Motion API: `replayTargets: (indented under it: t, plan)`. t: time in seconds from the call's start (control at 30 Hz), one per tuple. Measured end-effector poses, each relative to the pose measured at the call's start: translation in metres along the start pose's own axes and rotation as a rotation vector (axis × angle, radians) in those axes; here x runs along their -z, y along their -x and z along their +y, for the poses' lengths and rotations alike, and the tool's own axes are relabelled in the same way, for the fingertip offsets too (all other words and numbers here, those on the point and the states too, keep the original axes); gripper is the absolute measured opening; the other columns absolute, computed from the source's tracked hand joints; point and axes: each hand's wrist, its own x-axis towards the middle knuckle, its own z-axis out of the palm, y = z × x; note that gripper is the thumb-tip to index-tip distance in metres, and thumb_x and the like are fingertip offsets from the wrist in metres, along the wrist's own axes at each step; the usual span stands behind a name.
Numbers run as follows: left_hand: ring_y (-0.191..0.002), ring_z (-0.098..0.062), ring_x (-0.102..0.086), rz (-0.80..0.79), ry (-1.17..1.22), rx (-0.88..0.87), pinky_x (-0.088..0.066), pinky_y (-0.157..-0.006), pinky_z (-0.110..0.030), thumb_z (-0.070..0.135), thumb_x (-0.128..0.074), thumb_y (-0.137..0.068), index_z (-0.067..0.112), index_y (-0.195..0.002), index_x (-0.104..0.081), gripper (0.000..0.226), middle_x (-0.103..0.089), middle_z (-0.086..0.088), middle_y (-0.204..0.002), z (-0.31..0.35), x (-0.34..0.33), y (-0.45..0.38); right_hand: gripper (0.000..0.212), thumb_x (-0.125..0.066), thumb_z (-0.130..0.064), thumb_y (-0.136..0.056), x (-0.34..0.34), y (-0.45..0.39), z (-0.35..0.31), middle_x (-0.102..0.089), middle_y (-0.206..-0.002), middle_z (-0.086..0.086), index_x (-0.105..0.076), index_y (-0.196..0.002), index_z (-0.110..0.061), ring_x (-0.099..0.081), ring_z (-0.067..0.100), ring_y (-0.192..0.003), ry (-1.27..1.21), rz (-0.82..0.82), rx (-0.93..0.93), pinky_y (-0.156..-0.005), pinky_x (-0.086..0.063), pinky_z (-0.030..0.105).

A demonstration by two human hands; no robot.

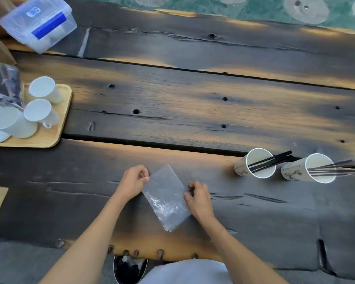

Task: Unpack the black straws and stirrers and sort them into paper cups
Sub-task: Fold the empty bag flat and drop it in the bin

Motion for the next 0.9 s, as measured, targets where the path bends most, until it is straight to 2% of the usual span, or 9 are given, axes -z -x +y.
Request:
replayTargets:
  t: [0.13,0.27,0.37,0.47,0.53,0.6,0.7,0.8,0.9]
  plan:
    - [-0.066,-0.017,-0.056,0.037,0.201,0.072,-0.043,-0.065,-0.031,0.000,-0.065,-0.085,0.007,-0.078,-0.058,0.011,-0.068,-0.017,-0.076,-0.010,0.003,0.024,0.006,-0.063,-0.026,-0.085,0.009,-0.007,-0.011,-0.057,-0.098,-0.002,-0.065,-0.082,-0.021,-0.046,0.018,-0.097,-0.006,-0.055,0.032,-0.085,-0.041,0.032]
    - [-0.047,-0.005,-0.047,0.104,0.462,0.223,-0.036,-0.058,-0.028,-0.005,-0.057,-0.086,0.004,-0.078,-0.056,0.012,-0.065,-0.010,-0.064,-0.016,0.000,0.051,0.013,-0.069,-0.009,-0.084,0.030,-0.008,-0.021,-0.060,-0.069,-0.002,-0.062,-0.075,-0.015,-0.054,0.013,-0.068,-0.434,-0.194,-0.028,-0.059,-0.041,0.019]
    - [-0.052,-0.018,-0.043,0.144,0.696,0.358,-0.038,-0.065,-0.033,-0.006,-0.052,-0.087,0.006,-0.070,-0.053,0.021,-0.060,-0.011,-0.058,-0.023,-0.003,0.071,0.014,-0.073,-0.005,-0.082,0.039,-0.001,-0.028,-0.062,-0.068,0.005,-0.061,-0.078,-0.011,-0.055,0.013,-0.056,-0.695,-0.227,-0.110,-0.052,-0.043,0.022]
    - [-0.060,-0.023,-0.048,0.174,0.854,0.423,-0.047,-0.070,-0.036,-0.010,-0.047,-0.092,0.006,-0.064,-0.046,0.032,-0.048,-0.007,-0.051,-0.022,-0.010,0.093,0.016,-0.074,-0.007,-0.083,0.040,0.011,-0.034,-0.074,-0.088,0.013,-0.066,-0.096,-0.002,-0.070,0.025,-0.073,-0.813,-0.326,-0.147,-0.068,-0.057,0.035]
    - [-0.056,-0.015,-0.055,0.226,0.945,0.465,-0.049,-0.069,-0.034,-0.012,-0.046,-0.093,0.005,-0.070,-0.047,0.028,-0.045,-0.002,-0.047,-0.022,-0.015,0.109,0.025,-0.072,-0.004,-0.085,0.035,0.021,-0.034,-0.075,-0.102,0.019,-0.066,-0.108,0.002,-0.072,0.035,-0.092,-0.841,-0.390,-0.144,-0.085,-0.058,0.047]
    - [-0.046,-0.007,-0.055,0.260,1.026,0.475,-0.049,-0.066,-0.032,-0.009,-0.047,-0.095,0.003,-0.081,-0.051,0.019,-0.047,-0.002,-0.049,-0.022,-0.017,0.125,0.019,-0.068,0.000,-0.087,0.032,0.033,-0.036,-0.075,-0.102,0.022,-0.068,-0.105,0.003,-0.072,0.034,-0.091,-0.809,-0.382,-0.107,-0.086,-0.057,0.047]
    - [-0.075,-0.016,-0.061,0.240,1.081,0.458,-0.054,-0.078,-0.043,0.005,-0.059,-0.094,0.005,-0.100,-0.061,0.007,-0.062,-0.008,-0.080,-0.033,-0.018,0.151,0.007,-0.069,-0.004,-0.087,0.027,0.050,-0.043,-0.073,-0.072,0.005,-0.068,-0.081,-0.007,-0.061,0.017,-0.063,-0.695,-0.322,-0.017,-0.062,-0.050,0.031]
    - [-0.083,-0.024,-0.059,0.185,1.037,0.405,-0.052,-0.086,-0.050,0.022,-0.073,-0.085,0.010,-0.087,-0.066,0.014,-0.065,-0.001,-0.076,-0.046,-0.021,0.177,0.024,-0.070,-0.007,-0.087,0.023,0.061,-0.051,-0.054,-0.055,-0.005,-0.059,-0.067,-0.015,-0.042,0.012,-0.052,-0.636,-0.355,0.071,-0.052,-0.034,0.024]
    - [-0.095,-0.032,-0.065,0.242,1.081,0.399,-0.050,-0.096,-0.050,0.026,-0.072,-0.085,0.001,-0.081,-0.068,0.026,-0.073,-0.014,-0.094,-0.056,-0.029,0.203,0.015,-0.066,-0.004,-0.089,0.019,0.076,-0.063,-0.060,-0.056,-0.006,-0.058,-0.076,-0.006,-0.055,0.006,-0.049,-0.629,-0.435,0.108,-0.049,-0.044,0.015]
